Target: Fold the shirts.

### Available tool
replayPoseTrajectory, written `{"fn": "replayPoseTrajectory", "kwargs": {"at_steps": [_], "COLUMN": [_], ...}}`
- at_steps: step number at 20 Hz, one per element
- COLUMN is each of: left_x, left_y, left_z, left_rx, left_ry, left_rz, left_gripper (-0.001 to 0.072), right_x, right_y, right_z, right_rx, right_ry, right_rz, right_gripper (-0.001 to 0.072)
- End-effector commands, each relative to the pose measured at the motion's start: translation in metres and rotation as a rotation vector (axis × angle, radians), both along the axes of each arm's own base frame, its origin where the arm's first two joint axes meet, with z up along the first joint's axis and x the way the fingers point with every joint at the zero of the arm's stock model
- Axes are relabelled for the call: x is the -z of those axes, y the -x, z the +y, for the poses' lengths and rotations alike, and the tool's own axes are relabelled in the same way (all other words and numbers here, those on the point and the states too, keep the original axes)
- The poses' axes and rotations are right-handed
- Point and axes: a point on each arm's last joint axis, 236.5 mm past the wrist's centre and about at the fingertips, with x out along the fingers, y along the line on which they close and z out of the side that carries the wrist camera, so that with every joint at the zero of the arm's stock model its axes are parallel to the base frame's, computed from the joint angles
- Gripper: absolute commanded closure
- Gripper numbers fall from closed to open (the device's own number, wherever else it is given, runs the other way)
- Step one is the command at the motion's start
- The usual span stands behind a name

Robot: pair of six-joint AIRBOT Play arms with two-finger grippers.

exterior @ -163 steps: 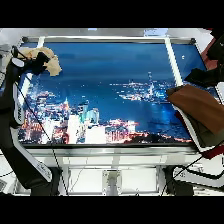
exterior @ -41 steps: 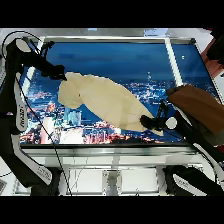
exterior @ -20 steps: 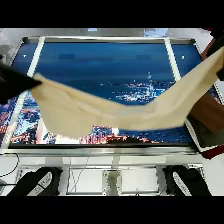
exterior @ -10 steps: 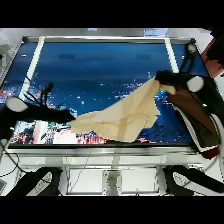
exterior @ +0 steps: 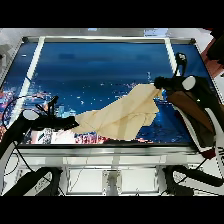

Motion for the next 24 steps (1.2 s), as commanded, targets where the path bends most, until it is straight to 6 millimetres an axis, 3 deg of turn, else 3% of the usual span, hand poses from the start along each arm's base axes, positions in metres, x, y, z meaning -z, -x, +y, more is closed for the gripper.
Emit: {"fn": "replayPoseTrajectory", "kwargs": {"at_steps": [1, 3, 5, 7, 9, 12, 18, 21, 24], "left_x": [-0.002, -0.002, -0.002, -0.002, -0.004, -0.006, -0.006, -0.006, -0.007], "left_y": [-0.003, -0.001, -0.001, -0.002, -0.003, -0.004, -0.010, -0.010, -0.010], "left_z": [-0.004, -0.005, -0.005, -0.005, -0.007, -0.009, -0.007, -0.007, -0.008], "left_rx": [-0.003, 0.002, 0.005, 0.012, 0.011, 0.005, -0.012, -0.013, -0.014], "left_ry": [0.023, 0.025, 0.025, 0.022, 0.036, 0.049, 0.040, 0.039, 0.045], "left_rz": [-0.017, -0.012, -0.012, -0.023, -0.027, -0.031, -0.049, -0.050, -0.048], "left_gripper": [0.0693, 0.0693, 0.0693, 0.0693, 0.0693, 0.0693, 0.0693, 0.0693, 0.0693], "right_x": [0.022, 0.050, 0.079, 0.101, 0.110, 0.112, 0.114, 0.136, 0.147], "right_y": [0.062, 0.100, 0.131, 0.145, 0.133, 0.112, 0.098, 0.100, 0.089], "right_z": [-0.049, -0.059, -0.041, -0.016, -0.002, -0.003, -0.015, -0.004, 0.006], "right_rx": [0.051, 0.134, 0.218, 0.292, 0.419, 0.563, 0.604, 0.611, 0.612], "right_ry": [0.058, -0.053, -0.261, -0.455, -0.630, -0.793, -0.810, -0.808, -0.799], "right_rz": [0.221, 0.315, 0.381, 0.402, 0.347, 0.221, 0.136, 0.194, 0.172], "right_gripper": [0.0363, 0.0363, 0.0363, 0.0363, 0.0363, 0.0357, 0.0357, 0.0357, 0.0357]}}
